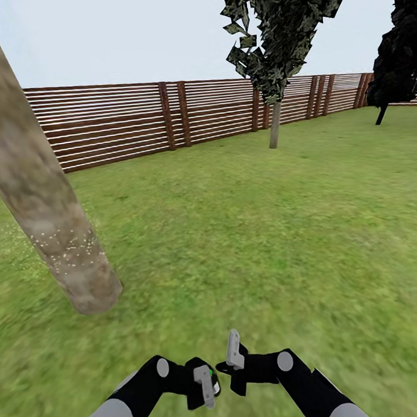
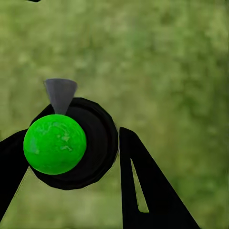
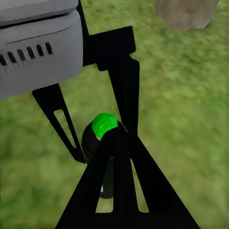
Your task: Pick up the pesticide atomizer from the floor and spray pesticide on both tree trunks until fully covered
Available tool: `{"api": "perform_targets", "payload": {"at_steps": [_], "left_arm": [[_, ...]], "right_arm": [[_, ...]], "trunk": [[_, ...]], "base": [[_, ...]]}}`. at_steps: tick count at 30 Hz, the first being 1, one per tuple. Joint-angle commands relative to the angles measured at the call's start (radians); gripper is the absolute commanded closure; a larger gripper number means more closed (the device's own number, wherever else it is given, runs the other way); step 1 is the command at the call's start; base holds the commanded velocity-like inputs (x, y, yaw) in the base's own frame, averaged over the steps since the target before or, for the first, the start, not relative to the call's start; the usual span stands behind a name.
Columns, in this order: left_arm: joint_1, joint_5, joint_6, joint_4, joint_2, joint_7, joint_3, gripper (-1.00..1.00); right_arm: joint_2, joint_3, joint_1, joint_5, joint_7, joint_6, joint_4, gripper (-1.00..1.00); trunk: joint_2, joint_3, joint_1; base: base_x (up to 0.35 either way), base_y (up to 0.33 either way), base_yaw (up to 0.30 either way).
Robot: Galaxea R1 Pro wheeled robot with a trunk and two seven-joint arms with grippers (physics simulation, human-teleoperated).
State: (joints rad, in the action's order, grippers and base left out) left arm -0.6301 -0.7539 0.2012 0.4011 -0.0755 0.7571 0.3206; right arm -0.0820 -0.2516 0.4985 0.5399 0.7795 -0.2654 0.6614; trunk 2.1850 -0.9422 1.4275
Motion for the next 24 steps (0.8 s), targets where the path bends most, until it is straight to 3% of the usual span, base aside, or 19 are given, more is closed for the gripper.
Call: {"api": "perform_targets", "payload": {"at_steps": [1, 7, 14, 17, 24], "left_arm": [[0.000, 0.000, 0.000, 0.008, 0.001, 0.000, 0.000, 1.00], [-0.002, 0.024, 0.002, 0.016, 0.002, 0.002, 0.001, 1.00], [-0.002, 0.028, 0.003, 0.015, 0.003, 0.005, 0.002, 1.00], [-0.002, 0.031, 0.003, 0.017, 0.003, 0.044, 0.000, 1.00], [-0.002, 0.051, 0.003, 0.018, 0.002, 0.053, 0.000, 1.00]], "right_arm": [[0.000, 0.000, 0.000, 0.000, 0.000, 0.000, -0.002, 1.00], [0.001, 0.000, 0.000, 0.002, 0.000, 0.000, -0.002, 1.00], [0.001, 0.000, 0.000, 0.003, 0.000, 0.000, -0.002, 1.00], [0.001, 0.000, 0.000, 0.003, 0.000, 0.000, -0.002, 1.00], [0.001, 0.000, 0.000, 0.003, 0.000, 0.000, -0.002, 1.00]], "trunk": [[0.000, 0.000, 0.000], [0.000, 0.000, 0.000], [0.000, 0.000, 0.000], [0.000, 0.000, 0.000], [0.000, 0.000, 0.000]], "base": [[0.000, 0.000, 0.000], [0.000, 0.000, 0.000], [0.000, 0.000, 0.000], [0.000, 0.000, 0.000], [0.000, 0.000, 0.000]]}}
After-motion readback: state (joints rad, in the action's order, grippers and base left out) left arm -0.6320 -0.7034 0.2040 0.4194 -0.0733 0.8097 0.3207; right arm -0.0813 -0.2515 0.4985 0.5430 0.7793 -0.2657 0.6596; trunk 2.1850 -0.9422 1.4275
